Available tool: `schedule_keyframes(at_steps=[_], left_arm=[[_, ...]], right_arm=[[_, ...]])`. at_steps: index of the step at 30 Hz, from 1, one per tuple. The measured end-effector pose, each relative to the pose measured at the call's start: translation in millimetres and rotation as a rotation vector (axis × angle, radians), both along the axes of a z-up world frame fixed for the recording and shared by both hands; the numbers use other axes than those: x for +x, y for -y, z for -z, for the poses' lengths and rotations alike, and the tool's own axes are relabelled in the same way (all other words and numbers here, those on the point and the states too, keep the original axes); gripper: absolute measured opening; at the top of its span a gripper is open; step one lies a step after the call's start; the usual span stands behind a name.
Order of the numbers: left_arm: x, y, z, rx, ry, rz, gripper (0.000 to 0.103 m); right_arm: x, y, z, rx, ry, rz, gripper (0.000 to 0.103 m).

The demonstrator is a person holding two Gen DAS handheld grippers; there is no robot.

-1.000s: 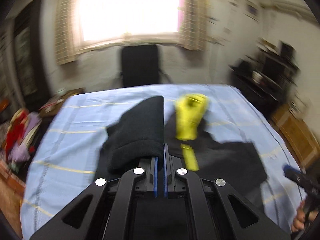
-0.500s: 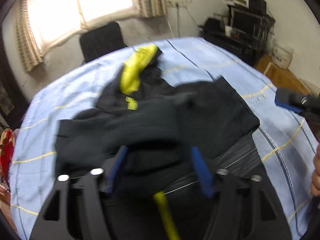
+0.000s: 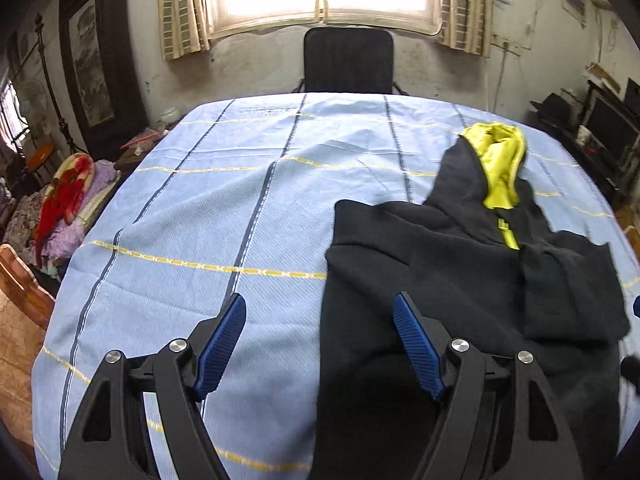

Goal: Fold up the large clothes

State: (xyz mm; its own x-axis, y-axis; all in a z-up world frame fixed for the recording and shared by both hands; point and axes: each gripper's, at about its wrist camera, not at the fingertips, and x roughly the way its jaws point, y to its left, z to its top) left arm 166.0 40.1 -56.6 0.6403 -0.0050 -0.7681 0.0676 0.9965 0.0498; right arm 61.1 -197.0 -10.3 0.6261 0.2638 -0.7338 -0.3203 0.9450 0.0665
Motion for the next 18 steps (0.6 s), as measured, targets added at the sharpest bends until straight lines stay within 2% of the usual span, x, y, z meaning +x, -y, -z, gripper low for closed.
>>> schedule_keyframes(at_steps=[3, 6, 8, 10, 11, 13, 15, 16, 18], left_arm=[[0.3, 1.5, 6.7, 0.017, 0.010, 0.011, 0.076], [3.4, -3.2, 19.7, 0.105, 0.002, -0.017, 0.076], [9.9, -15.8, 33.6, 0.150, -0.028, -0.050, 0.074], [13.1, -35.7, 44.2, 0.144, -0.070, -0.089, 0.069], [9.3, -47.7, 43.3, 0.079, -0.070, -0.082, 0.068], [0.3, -53.7, 35.9, 0.048, -0.049, -0.053, 0.068], [-16.8, -43.3, 22.0, 0.066, 0.019, 0.026, 0.068], [-24.1, -35.1, 16.5, 0.074, 0.046, 0.067, 0.068], [-32.8, -11.5, 11.0, 0.102, 0.068, 0.143, 0.071]], right_arm=[[19.5, -41.4, 14.4, -0.152, -0.011, -0.035, 0.064], [29.1, -61.8, 34.1, -0.283, 0.001, -0.040, 0.064], [34.6, -63.4, 45.1, -0.321, -0.011, -0.022, 0.062], [41.1, -55.1, 50.8, -0.318, -0.027, 0.017, 0.059], [43.4, -47.5, 51.2, -0.298, -0.036, 0.035, 0.059], [44.5, -20.7, 48.5, -0.185, -0.068, 0.082, 0.057], [44.3, 8.2, 45.3, -0.075, -0.099, 0.144, 0.054], [44.0, 30.8, 44.5, 0.016, -0.119, 0.196, 0.051], [43.0, 57.9, 45.5, 0.141, -0.149, 0.253, 0.051]])
